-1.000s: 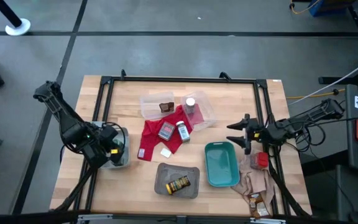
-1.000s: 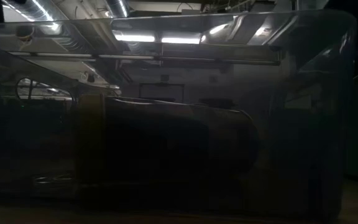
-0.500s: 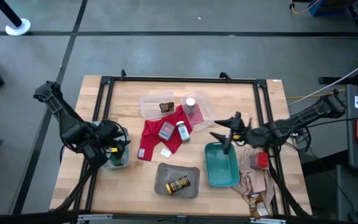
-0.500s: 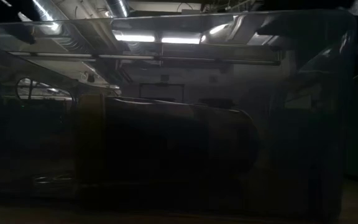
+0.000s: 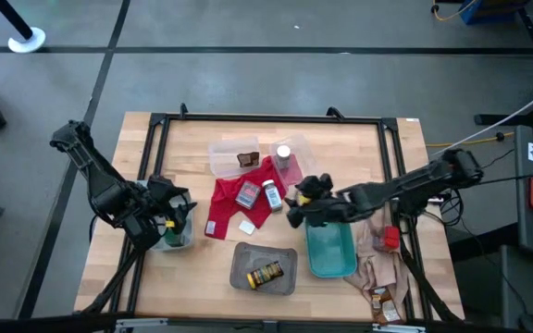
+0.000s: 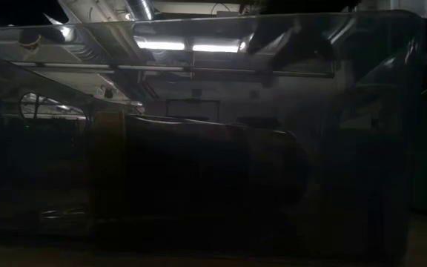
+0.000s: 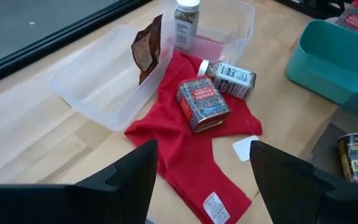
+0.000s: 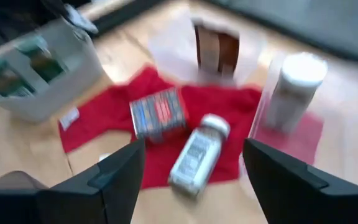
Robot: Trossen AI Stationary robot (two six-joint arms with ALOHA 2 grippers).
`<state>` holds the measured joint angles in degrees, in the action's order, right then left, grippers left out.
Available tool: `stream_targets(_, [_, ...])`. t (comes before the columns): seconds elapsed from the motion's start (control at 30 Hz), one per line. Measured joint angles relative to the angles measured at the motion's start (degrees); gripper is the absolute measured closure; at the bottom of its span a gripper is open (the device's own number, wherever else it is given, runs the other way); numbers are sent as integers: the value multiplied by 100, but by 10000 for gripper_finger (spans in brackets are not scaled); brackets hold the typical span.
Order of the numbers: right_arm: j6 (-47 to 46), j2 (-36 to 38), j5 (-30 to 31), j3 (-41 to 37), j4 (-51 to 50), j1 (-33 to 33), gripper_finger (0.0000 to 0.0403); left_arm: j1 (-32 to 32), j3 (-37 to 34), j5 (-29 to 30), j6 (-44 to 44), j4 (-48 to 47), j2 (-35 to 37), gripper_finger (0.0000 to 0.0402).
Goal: Sort spices by type
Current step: Put the white seasoning bottle into the right transparent bin
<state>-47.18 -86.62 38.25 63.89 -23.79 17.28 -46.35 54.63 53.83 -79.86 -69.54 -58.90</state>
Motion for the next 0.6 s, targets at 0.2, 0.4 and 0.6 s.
stream_targets(0.2, [-569, -760, -996, 398, -232, -374, 132, 0, 0, 6, 234, -2, -17, 163])
stream_targets(0.4, [-994, -1212, -1238, 475, -254, -546, 132, 0, 0, 6, 283, 0, -17, 163])
stream_targets(0.6, [-1410, -1458, -1189, 478, -258, -531, 132, 0, 0, 6, 518, 0, -17, 163])
